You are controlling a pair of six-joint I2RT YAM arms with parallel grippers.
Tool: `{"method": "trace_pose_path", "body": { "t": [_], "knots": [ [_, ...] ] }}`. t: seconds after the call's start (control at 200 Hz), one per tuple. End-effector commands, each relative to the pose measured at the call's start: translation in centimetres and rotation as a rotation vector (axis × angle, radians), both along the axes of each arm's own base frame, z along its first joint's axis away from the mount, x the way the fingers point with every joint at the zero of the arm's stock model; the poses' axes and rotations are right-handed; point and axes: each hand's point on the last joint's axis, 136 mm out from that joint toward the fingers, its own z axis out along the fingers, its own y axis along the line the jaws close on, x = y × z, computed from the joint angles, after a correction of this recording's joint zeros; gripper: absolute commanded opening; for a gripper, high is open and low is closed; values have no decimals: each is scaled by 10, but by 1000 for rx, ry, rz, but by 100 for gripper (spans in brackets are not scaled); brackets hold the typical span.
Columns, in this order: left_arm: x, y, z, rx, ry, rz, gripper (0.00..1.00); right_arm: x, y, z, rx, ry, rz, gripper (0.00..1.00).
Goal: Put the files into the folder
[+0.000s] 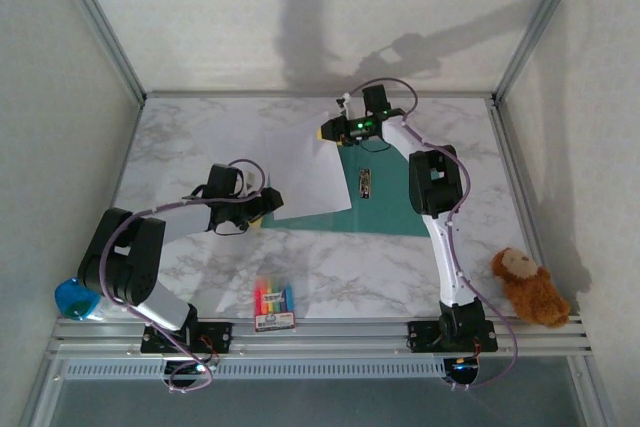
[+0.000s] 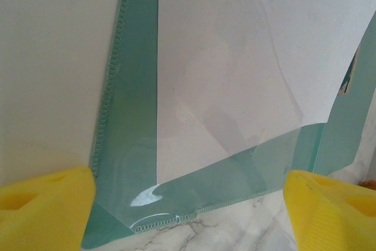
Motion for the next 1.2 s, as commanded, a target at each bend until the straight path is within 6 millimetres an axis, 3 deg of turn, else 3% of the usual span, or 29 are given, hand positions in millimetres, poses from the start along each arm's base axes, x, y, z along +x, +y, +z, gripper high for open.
{"method": "trace_pose_path", "body": {
  "t": [0.0, 0.185, 0.355, 0.646, 0.801, 0.966, 1.192],
  "knots": [
    [1, 2, 8, 1, 1, 0, 84, -4, 5, -8, -42, 9, 14, 40],
    [1, 3, 10, 6, -4, 0, 84, -1, 6, -2, -64, -12, 6, 18],
    [-2, 1, 9, -6, -3, -10, 84, 0, 5, 24, -56, -68, -2, 5],
    [-1, 4, 19, -5, -33, 14, 84, 6, -4, 86, -24, -189, -55, 0],
    [2, 5, 32, -7, -68, 24, 84, 3, -10, 108, -12, -235, -87, 0],
    [2, 4, 32, -10, -66, 18, 84, -3, -16, 108, -7, -247, -109, 0],
    [3, 1, 28, -28, -55, 8, 84, -11, -16, 83, -4, -221, -68, 0]
  ]
}}
